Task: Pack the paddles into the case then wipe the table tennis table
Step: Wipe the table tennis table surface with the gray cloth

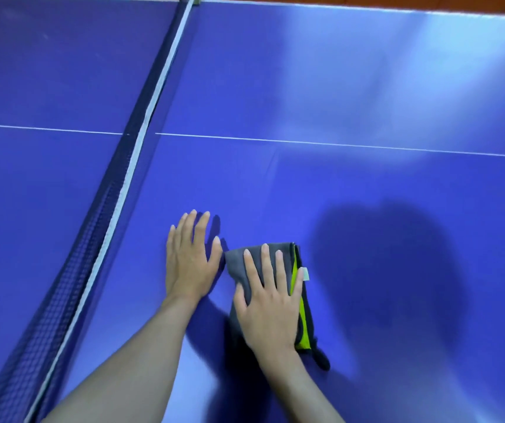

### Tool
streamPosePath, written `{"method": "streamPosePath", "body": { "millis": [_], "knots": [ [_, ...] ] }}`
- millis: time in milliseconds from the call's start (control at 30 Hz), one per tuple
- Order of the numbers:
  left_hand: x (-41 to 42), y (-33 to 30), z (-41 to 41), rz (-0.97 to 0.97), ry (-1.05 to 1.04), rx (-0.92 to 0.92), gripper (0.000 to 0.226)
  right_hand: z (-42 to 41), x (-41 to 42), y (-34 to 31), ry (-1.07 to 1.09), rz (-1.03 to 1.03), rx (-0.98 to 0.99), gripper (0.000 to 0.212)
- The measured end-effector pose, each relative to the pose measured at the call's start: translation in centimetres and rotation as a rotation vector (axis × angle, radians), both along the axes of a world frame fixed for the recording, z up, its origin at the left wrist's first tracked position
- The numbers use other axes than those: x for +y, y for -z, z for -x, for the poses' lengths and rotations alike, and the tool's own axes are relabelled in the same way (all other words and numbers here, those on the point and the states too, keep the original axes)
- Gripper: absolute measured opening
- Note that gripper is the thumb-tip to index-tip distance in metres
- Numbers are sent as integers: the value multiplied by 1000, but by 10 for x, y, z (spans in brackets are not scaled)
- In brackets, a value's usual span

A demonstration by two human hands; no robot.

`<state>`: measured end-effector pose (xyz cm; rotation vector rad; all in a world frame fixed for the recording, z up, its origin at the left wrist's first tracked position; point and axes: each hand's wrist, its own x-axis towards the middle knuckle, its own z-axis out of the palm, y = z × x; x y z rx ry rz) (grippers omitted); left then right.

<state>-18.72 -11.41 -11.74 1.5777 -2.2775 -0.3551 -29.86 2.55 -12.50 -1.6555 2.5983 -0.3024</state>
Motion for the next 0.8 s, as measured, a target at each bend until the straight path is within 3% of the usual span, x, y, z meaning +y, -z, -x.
{"method": "streamPosePath", "body": {
  "millis": [133, 567, 800],
  "knots": [
    [-12, 1, -32, 50, 33, -157, 60, 10, -17, 0, -29, -25, 21, 65],
    [-19, 12, -36, 26, -37, -103, 60, 123, -240, 3, 97, -18, -62, 61],
    [-20, 13, -37, 27, -22, -152, 59, 148, -282, -3, 78, -37, -93, 62]
  ]
}}
